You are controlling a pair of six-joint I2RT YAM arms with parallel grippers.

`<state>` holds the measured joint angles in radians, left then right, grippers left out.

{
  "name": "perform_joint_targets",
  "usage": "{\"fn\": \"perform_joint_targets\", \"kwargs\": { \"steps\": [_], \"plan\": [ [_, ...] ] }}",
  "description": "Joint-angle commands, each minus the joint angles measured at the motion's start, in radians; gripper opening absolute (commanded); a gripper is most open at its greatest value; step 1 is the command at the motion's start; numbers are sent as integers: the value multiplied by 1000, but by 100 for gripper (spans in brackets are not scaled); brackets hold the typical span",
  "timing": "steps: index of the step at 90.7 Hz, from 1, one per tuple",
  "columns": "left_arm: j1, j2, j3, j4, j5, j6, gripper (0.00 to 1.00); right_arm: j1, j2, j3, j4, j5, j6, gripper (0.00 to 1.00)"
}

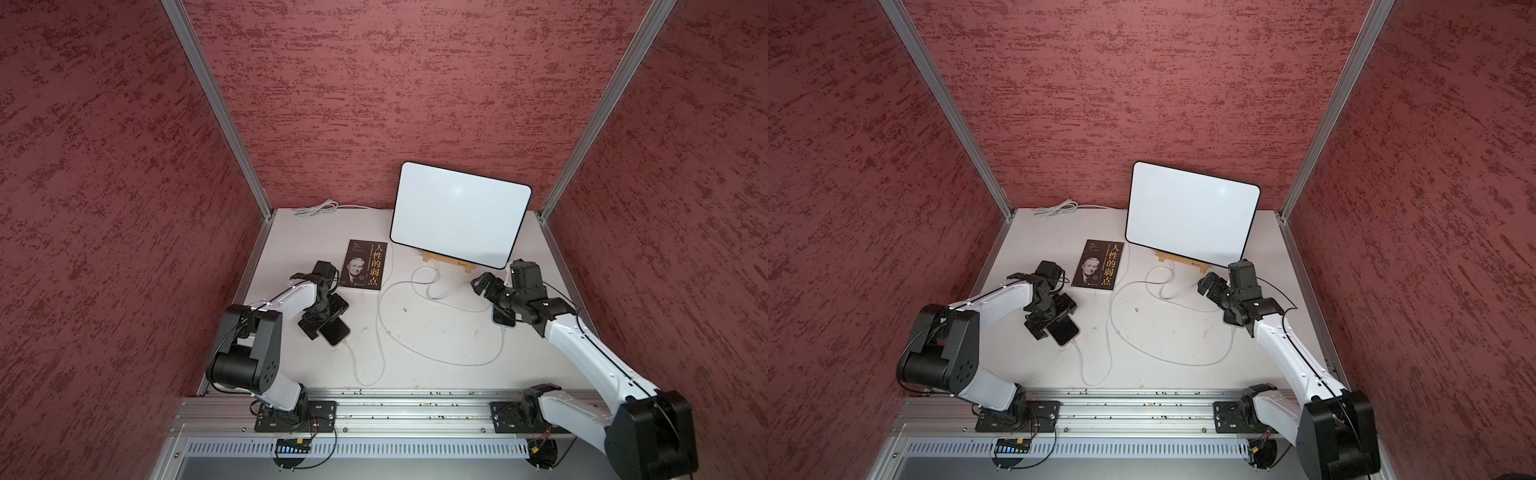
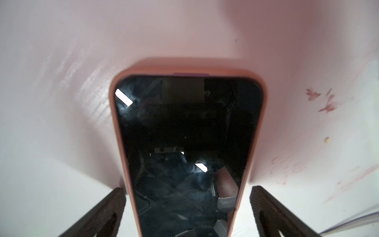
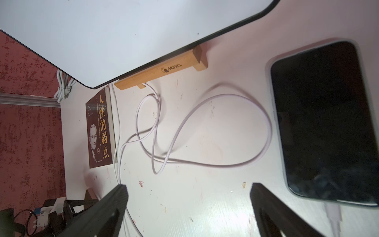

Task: Unplug the charging cable from the phone
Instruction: Pick up the phone at the center of the board.

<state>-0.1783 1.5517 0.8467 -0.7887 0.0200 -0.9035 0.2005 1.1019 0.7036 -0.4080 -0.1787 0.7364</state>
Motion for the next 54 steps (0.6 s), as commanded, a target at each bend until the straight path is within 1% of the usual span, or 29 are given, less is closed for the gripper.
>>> {"fn": "perform_joint_targets", "kwargs": {
  "steps": [1,11,27,33,42,48,54],
  "plan": [
    [-7,21,-14,24,-10,10,100,8,4,-7,32,6,11,99],
    [-10,31,-18,35,-7,8,100,9,0,-6,30,5,12,99],
    [-15,49,-22,42,-9,6,96,8,-2,-4,26,10,15,99],
    [-15,53,-28,52,-6,7,92,9,-1,-4,26,11,18,99],
    [-15,59,-35,68,5,8,81,9,1,-4,28,14,23,99],
    [-16,63,-33,69,8,5,79,10,1,-6,30,13,24,99],
    [-16,65,-28,69,5,7,73,10,4,-6,31,13,26,99]
  ]
}}
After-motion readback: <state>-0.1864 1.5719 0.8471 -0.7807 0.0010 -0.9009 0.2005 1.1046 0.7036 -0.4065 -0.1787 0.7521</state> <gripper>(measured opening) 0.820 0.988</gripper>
